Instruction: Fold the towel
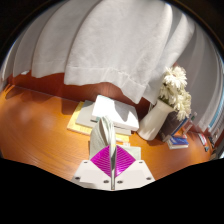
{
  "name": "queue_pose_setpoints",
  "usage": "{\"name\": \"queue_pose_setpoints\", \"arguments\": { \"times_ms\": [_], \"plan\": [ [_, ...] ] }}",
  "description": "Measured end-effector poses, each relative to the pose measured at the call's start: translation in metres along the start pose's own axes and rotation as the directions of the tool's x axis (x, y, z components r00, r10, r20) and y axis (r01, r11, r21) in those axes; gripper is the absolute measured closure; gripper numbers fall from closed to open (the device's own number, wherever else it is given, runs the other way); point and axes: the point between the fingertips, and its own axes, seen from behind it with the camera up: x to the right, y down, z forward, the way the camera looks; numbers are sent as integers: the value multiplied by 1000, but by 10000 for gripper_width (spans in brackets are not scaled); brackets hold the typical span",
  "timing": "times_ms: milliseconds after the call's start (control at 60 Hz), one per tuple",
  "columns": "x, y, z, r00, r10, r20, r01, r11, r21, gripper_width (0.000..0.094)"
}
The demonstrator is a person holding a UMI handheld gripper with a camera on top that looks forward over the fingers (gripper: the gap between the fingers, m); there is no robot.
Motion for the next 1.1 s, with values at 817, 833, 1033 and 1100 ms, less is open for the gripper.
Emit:
{"name": "queue_pose_setpoints", "arguments": {
  "times_ms": [817, 833, 1033, 1100],
  "plan": [
    [239, 58, -137, 964, 204, 169, -232, 958, 167, 230],
    [243, 58, -140, 964, 207, 169, -235, 957, 172, 227],
    [284, 67, -174, 957, 254, 141, -280, 938, 206, 227],
    [288, 72, -180, 957, 256, 139, -281, 938, 204, 231]
  ]
}}
